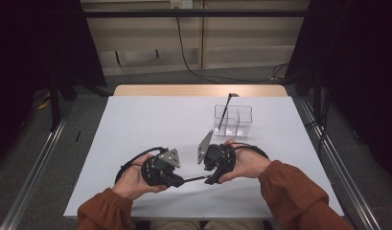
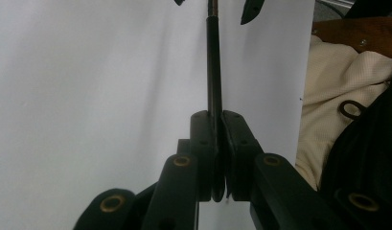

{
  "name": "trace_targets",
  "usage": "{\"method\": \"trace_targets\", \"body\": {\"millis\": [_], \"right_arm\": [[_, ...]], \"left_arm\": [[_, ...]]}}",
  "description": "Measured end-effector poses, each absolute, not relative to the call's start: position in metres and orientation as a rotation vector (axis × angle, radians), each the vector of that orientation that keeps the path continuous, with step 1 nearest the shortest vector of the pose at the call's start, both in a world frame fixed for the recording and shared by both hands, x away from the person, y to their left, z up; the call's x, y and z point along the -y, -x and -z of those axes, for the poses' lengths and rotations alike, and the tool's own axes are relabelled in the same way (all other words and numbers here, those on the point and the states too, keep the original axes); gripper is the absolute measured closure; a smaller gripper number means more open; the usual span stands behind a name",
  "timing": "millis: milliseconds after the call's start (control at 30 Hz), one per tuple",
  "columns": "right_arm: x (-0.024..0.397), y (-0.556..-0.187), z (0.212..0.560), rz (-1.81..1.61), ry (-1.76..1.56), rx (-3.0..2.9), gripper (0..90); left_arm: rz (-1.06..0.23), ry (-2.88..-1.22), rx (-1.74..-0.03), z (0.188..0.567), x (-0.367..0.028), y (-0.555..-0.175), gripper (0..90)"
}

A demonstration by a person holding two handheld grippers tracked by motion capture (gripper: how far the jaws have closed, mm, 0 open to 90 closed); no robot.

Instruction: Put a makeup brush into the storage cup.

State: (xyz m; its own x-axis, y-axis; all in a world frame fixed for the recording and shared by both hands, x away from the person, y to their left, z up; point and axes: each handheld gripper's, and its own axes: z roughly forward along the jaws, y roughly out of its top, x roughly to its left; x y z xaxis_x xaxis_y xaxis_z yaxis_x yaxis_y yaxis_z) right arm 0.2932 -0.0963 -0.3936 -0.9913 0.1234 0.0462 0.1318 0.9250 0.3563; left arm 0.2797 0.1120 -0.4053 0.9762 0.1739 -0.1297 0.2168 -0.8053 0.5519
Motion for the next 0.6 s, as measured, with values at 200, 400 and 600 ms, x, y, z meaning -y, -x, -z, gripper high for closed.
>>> {"method": "trace_targets", "body": {"millis": [200, 400, 600], "right_arm": [[0.103, -0.292, 0.395, 0.598, 0.233, 3.062, 39.0], [0.111, -0.292, 0.396, 0.637, 0.289, 3.056, 29.2], [0.121, -0.293, 0.397, 0.684, 0.352, 3.065, 23.7]], "left_arm": [[0.084, -2.516, -0.287, 0.406, -0.117, -0.279, 84.1], [0.094, -2.503, -0.304, 0.406, -0.124, -0.280, 84.1], [0.099, -2.479, -0.328, 0.407, -0.134, -0.281, 84.1]]}}
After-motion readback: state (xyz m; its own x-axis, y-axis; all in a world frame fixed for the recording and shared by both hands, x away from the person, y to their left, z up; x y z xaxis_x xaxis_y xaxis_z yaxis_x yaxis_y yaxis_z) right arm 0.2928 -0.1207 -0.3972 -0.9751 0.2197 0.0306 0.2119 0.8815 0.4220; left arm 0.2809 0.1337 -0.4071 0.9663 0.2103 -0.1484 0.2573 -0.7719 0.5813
